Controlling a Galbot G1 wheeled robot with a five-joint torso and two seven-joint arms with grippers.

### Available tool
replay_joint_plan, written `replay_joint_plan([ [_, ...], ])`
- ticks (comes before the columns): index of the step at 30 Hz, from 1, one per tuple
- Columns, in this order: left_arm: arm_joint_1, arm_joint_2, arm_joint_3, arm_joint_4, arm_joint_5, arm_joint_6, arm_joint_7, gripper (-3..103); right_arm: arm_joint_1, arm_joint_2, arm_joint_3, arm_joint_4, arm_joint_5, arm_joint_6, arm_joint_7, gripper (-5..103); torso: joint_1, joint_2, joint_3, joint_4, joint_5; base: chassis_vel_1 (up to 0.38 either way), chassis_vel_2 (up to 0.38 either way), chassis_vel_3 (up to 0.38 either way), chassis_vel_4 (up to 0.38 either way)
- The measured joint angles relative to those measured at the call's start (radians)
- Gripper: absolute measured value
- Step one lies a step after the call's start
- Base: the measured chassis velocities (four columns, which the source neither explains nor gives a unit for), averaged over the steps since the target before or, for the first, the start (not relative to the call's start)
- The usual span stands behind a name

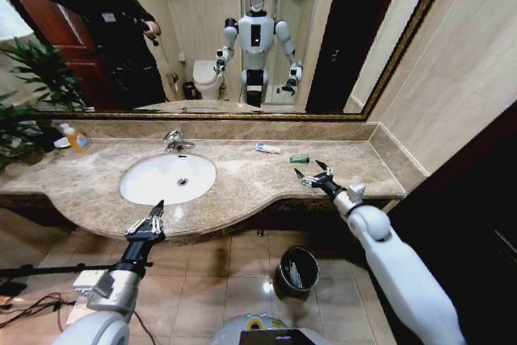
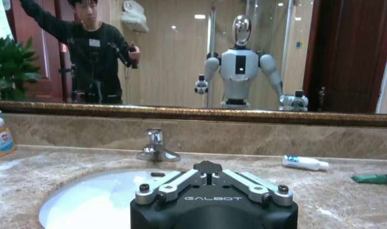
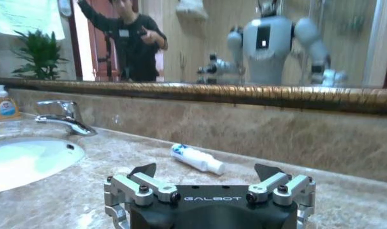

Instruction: Pick up the trash from the sink and place it in the trash bin.

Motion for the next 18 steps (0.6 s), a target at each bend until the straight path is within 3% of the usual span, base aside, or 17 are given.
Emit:
replay_joint_plan([
  [8, 0.0, 0.0, 0.0, 0.0, 0.0, 0.0, 0.0, 0, 0.237, 0.004, -0.113, -0.254, -0.057, 0.007, -0.104, 100, 0.0, 0.0, 0.0, 0.0002, -0.0001, 0.0, 0.0, 0.0, 0.0],
  [18, 0.0, 0.0, 0.0, 0.0, 0.0, 0.0, 0.0, 0, 0.393, 0.034, -0.167, -0.473, -0.187, 0.018, -0.203, 100, 0.0, 0.0, 0.0, 0.0001, 0.0001, 0.0, 0.0, 0.0, 0.0],
])
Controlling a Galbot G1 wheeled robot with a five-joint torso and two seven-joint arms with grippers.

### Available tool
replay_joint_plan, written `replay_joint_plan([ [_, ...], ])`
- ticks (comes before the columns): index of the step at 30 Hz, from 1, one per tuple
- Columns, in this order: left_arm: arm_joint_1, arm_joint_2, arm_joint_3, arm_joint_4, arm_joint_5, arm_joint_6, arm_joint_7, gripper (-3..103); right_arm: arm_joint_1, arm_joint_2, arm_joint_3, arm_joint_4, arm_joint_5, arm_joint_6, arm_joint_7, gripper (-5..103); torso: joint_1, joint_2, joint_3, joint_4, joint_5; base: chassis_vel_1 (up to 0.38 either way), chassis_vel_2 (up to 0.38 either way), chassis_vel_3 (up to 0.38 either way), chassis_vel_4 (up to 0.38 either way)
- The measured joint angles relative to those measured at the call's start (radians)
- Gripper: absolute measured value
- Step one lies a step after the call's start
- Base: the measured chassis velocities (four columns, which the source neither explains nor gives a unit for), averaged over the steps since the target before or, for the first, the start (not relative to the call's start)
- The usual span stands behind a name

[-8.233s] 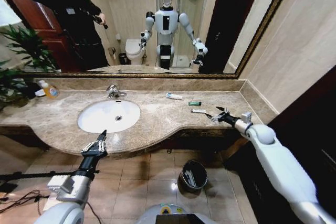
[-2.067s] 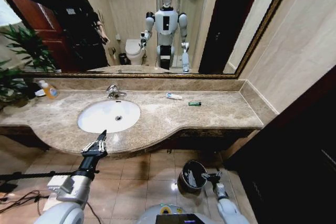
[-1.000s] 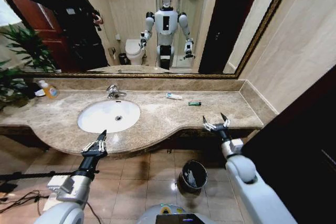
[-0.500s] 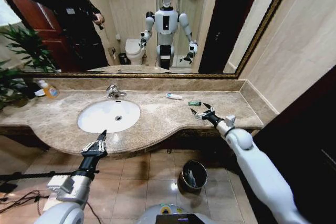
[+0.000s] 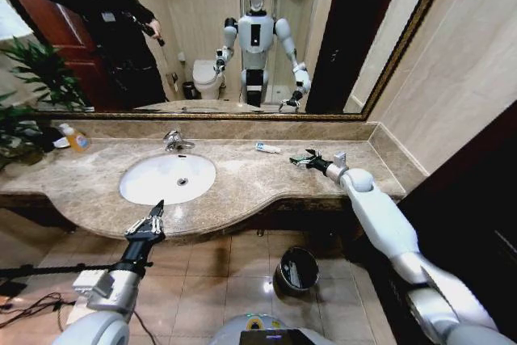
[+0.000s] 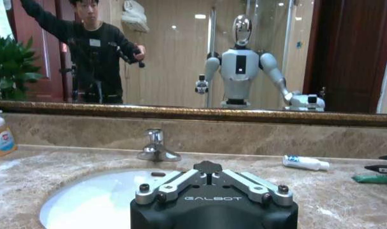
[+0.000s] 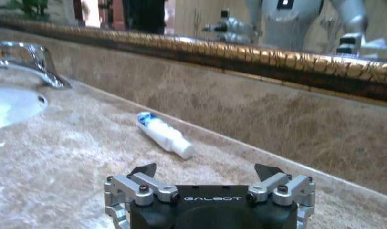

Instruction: Pick up the trash from the sink and place it in the trash bin.

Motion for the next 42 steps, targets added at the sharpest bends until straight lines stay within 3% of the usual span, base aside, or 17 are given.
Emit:
replay_joint_plan([
  [5, 0.0, 0.0, 0.0, 0.0, 0.0, 0.0, 0.0, 0, 0.083, 0.002, -0.007, -0.101, -0.07, -0.019, -0.081, 103, 0.0, 0.0, 0.0, 0.0001, -0.0002, 0.0, 0.0, 0.0, 0.0],
  [15, 0.0, 0.0, 0.0, 0.0, 0.0, 0.0, 0.0, 0, 0.099, -0.047, -0.012, -0.168, -0.049, -0.052, -0.157, 82, 0.0, 0.0, 0.0, -0.0001, 0.0, 0.0, 0.0, 0.0, 0.0],
  [42, 0.0, 0.0, 0.0, 0.0, 0.0, 0.0, 0.0, 0, 0.073, -0.04, -0.008, -0.163, -0.025, -0.024, -0.16, 76, 0.0, 0.0, 0.0, 0.0, -0.0002, 0.0, 0.0, 0.0, 0.0],
])
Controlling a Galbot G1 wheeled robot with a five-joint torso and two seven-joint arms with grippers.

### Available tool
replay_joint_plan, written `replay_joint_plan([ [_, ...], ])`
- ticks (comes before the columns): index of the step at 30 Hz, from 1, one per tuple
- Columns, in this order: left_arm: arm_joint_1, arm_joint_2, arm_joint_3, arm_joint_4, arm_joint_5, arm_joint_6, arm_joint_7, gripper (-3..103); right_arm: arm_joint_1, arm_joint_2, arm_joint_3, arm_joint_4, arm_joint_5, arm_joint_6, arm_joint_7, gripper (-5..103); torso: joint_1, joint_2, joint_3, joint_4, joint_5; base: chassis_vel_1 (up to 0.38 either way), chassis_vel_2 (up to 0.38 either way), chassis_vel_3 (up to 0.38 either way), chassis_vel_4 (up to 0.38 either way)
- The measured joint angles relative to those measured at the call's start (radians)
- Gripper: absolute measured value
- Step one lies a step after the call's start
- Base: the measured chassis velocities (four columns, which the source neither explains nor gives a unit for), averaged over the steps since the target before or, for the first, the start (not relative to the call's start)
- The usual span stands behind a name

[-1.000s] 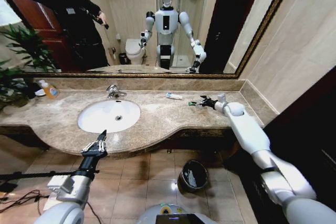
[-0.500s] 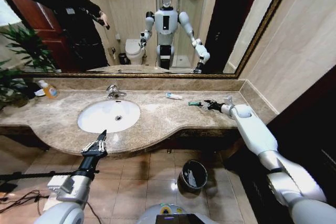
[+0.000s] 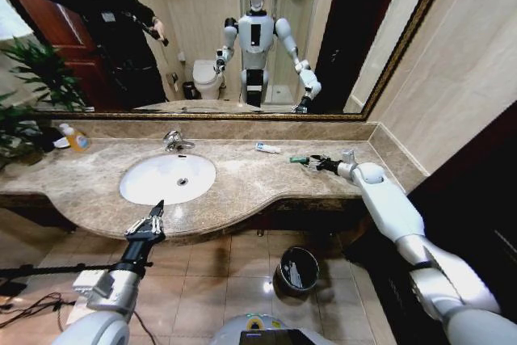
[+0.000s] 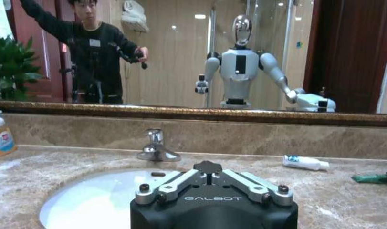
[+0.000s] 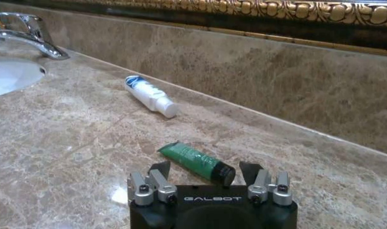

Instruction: Pick up the trash from the sink and place it in the trash bin.

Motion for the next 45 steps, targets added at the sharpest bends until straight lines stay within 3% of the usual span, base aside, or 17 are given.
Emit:
replay_joint_plan([
  [4, 0.0, 0.0, 0.0, 0.0, 0.0, 0.0, 0.0, 0, 0.003, 0.005, 0.0, -0.01, 0.0, 0.006, -0.006, 76, 0.0, 0.0, 0.0, 0.0, 0.0001, 0.0, 0.0, 0.0, 0.0],
  [6, 0.0, 0.0, 0.0, 0.0, 0.0, 0.0, 0.0, 0, 0.008, 0.005, 0.0, -0.017, -0.003, 0.009, -0.01, 69, 0.0, 0.0, 0.0, 0.0, 0.0, 0.0, 0.0, 0.0, 0.0],
  [9, 0.0, 0.0, 0.0, 0.0, 0.0, 0.0, 0.0, 0, 0.011, 0.006, 0.0, -0.02, -0.004, 0.01, -0.01, 76, 0.0, 0.0, 0.0, 0.0, 0.0, 0.0, 0.0, 0.0, 0.0],
  [11, 0.0, 0.0, 0.0, 0.0, 0.0, 0.0, 0.0, 0, 0.012, 0.005, 0.0, -0.02, -0.005, 0.01, -0.01, 65, 0.0, 0.0, 0.0, 0.0001, 0.0001, 0.0, 0.0, 0.0, 0.0],
  [15, 0.0, 0.0, 0.0, 0.0, 0.0, 0.0, 0.0, 0, 0.011, -0.001, 0.0, -0.017, -0.01, 0.009, -0.025, 57, 0.0, 0.0, 0.0, 0.0, 0.0, 0.0, 0.0, 0.0, 0.0],
  [22, 0.0, 0.0, 0.0, 0.0, 0.0, 0.0, 0.0, 0, 0.005, -0.005, -0.001, -0.012, -0.017, 0.009, -0.037, 61, 0.0, 0.0, 0.0, 0.0, 0.0, 0.0, 0.0, 0.0, 0.0],
  [39, 0.0, 0.0, 0.0, 0.0, 0.0, 0.0, 0.0, 0, -0.019, -0.012, 0.009, -0.002, -0.021, 0.01, -0.031, 58, 0.0, 0.0, 0.0, 0.0, 0.0001, 0.0, 0.0, 0.0, 0.0],
  [45, 0.0, 0.0, 0.0, 0.0, 0.0, 0.0, 0.0, 0, -0.03, -0.015, 0.016, 0.005, -0.019, 0.011, -0.027, 44, 0.0, 0.0, 0.0, 0.0, 0.0001, 0.0, 0.0, 0.0, 0.0],
])
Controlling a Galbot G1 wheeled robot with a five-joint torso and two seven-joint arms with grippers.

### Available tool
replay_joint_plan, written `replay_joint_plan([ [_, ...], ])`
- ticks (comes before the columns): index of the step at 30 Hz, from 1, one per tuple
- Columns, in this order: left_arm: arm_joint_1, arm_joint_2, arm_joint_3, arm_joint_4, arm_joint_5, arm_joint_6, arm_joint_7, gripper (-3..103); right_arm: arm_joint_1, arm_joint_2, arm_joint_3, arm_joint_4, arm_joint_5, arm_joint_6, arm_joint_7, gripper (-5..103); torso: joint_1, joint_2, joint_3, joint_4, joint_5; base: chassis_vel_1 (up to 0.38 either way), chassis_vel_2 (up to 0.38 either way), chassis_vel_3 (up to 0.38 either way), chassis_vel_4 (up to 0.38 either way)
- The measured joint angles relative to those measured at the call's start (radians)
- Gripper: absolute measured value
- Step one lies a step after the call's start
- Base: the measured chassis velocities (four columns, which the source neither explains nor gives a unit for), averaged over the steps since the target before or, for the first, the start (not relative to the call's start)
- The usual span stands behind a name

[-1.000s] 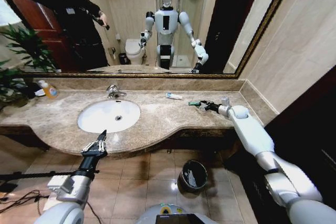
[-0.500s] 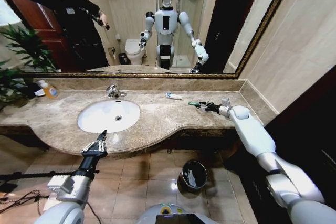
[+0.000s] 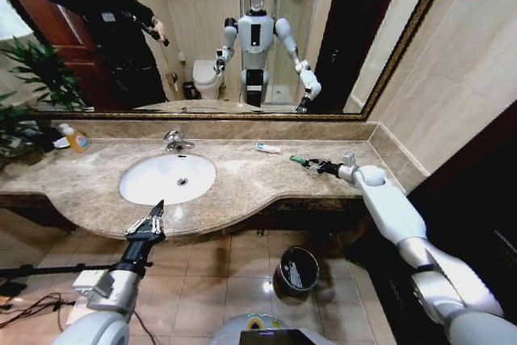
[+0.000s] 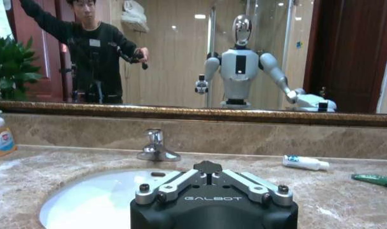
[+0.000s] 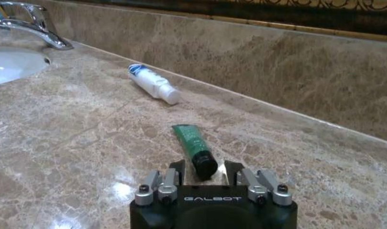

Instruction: Pick up the trash from the sink and place it in the trash bin.

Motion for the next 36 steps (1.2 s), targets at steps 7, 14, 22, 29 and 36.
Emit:
replay_joint_plan([
  [7, 0.0, 0.0, 0.0, 0.0, 0.0, 0.0, 0.0, 0, -0.011, 0.003, 0.004, 0.005, 0.001, 0.002, 0.003, 31, 0.0, 0.0, 0.0, 0.0, 0.0, 0.0, 0.0, 0.0, 0.0],
  [14, 0.0, 0.0, 0.0, 0.0, 0.0, 0.0, 0.0, 0, -0.016, 0.009, 0.008, 0.016, 0.012, 0.002, 0.012, 19, 0.0, 0.0, 0.0, 0.0, -0.0001, 0.0, 0.0, 0.0, 0.0],
  [22, 0.0, 0.0, 0.0, 0.0, 0.0, 0.0, 0.0, 0, -0.055, 0.007, 0.028, 0.071, 0.066, 0.009, 0.045, 19, 0.0, 0.0, 0.0, 0.0001, -0.0002, 0.0, 0.0, 0.0, 0.0],
  [29, 0.0, 0.0, 0.0, 0.0, 0.0, 0.0, 0.0, 0, -0.166, -0.009, 0.068, 0.253, 0.229, 0.033, 0.191, 19, 0.0, 0.0, 0.0, 0.0001, -0.0002, 0.0, 0.0, 0.0, 0.0],
  [36, 0.0, 0.0, 0.0, 0.0, 0.0, 0.0, 0.0, 0, -0.373, -0.054, 0.12, 0.531, 0.332, 0.07, 0.385, 19, 0.0, 0.0, 0.0, -0.0001, -0.0002, 0.0, 0.0, 0.0, 0.0],
])
